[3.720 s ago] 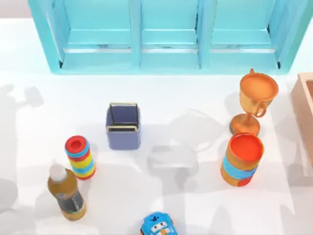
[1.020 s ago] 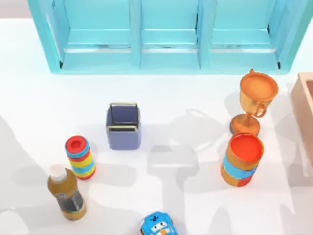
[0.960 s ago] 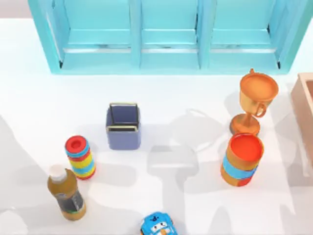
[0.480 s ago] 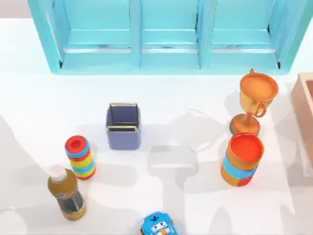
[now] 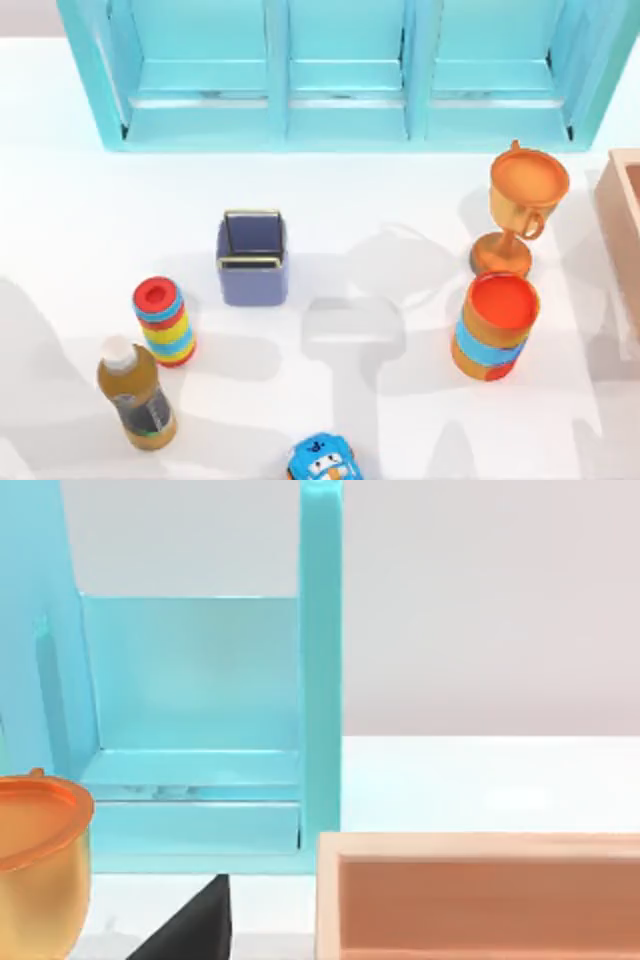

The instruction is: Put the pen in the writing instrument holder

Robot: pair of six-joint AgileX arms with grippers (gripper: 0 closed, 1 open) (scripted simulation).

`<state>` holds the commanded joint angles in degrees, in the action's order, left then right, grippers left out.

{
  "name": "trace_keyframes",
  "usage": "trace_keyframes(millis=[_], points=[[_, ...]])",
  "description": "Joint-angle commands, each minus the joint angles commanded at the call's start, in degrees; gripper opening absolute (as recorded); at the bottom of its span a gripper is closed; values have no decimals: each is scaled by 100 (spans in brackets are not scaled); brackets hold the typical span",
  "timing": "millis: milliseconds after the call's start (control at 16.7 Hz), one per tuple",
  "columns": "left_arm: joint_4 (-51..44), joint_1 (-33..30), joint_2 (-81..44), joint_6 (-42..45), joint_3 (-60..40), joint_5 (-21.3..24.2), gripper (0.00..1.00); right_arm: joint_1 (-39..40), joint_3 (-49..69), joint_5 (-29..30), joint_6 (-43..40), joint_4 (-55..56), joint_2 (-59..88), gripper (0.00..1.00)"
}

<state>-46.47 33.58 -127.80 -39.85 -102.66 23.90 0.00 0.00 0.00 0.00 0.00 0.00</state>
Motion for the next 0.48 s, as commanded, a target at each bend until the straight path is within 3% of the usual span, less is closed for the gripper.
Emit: trace_keyframes(millis=[240, 480], points=[[-767, 454, 1464, 481, 737, 115, 0, 0, 0, 0, 0, 0, 0, 100], [-1197, 698, 2031, 721, 1120, 192, 0, 0, 0, 0, 0, 0, 0, 100]])
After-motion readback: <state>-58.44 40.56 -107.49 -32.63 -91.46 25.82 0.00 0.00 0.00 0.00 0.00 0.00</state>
